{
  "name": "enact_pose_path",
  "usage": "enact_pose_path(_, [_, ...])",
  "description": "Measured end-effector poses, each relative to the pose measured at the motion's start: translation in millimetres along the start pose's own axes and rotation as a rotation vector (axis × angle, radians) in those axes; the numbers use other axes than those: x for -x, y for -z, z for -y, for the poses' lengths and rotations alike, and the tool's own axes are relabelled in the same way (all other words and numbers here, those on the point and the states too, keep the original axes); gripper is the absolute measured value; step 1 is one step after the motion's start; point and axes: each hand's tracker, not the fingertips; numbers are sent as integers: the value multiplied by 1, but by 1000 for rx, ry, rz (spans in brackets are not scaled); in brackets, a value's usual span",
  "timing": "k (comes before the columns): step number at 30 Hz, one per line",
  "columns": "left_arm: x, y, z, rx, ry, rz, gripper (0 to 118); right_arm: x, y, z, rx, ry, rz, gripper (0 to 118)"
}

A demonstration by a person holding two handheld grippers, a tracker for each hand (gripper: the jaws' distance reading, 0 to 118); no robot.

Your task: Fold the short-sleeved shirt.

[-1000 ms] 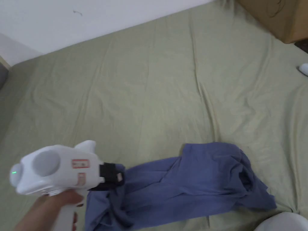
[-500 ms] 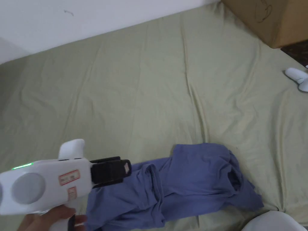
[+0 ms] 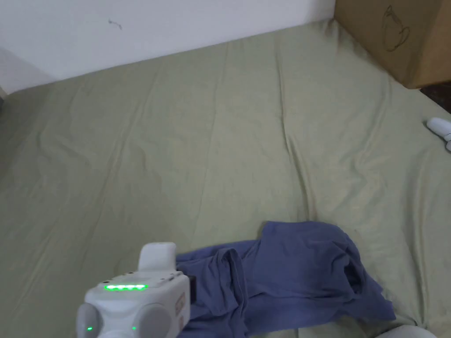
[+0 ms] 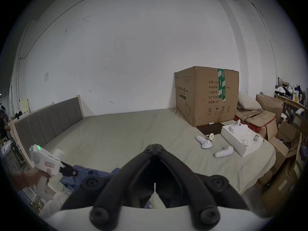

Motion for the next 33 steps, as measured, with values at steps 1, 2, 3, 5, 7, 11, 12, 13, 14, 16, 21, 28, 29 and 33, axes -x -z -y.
enact_pose_path(1, [-8,9,-4,18,-3,20,0,-1,1,0,8,-5,4,0])
enact_pose_path(2, [-19,17,-3,29,13,30,0,-1,2,0,15,-11,9,0])
enact_pose_path(3, [-34,25,-1,28,41,44,0,-2,3,1,23,-19,19,0])
enact_pose_path(5, [-56,28,-4,45,110,56,0,-5,4,2,35,-26,26,0])
enact_pose_path(7, [-81,28,-3,33,170,35,0,-12,6,8,46,-26,36,0])
enact_pose_path(11, [-110,22,-8,29,174,163,0,-13,11,10,64,-27,46,0])
enact_pose_path(12, [-114,21,-12,45,150,270,0,-12,11,9,65,-31,50,0])
enact_pose_path(13, [-117,19,-16,67,126,311,0,-12,11,9,65,-31,49,0])
enact_pose_path(14, [-119,13,-19,71,111,373,0,-12,10,6,65,-31,44,0])
enact_pose_path(16, [-110,-11,-27,41,51,490,0,-9,7,2,56,-37,42,0])
enact_pose_path(21, [-34,-81,-38,-35,-21,613,0,-4,3,-6,42,-60,31,0])
enact_pose_path(28, [106,-128,-31,-75,-31,410,11,15,1,-8,33,-52,1,0])
enact_pose_path(29, [122,-124,-29,-78,-34,393,47,18,2,-8,37,-53,-4,0])
enact_pose_path(33, [171,-105,-17,-27,-63,411,111,33,7,-6,58,-81,-23,0])
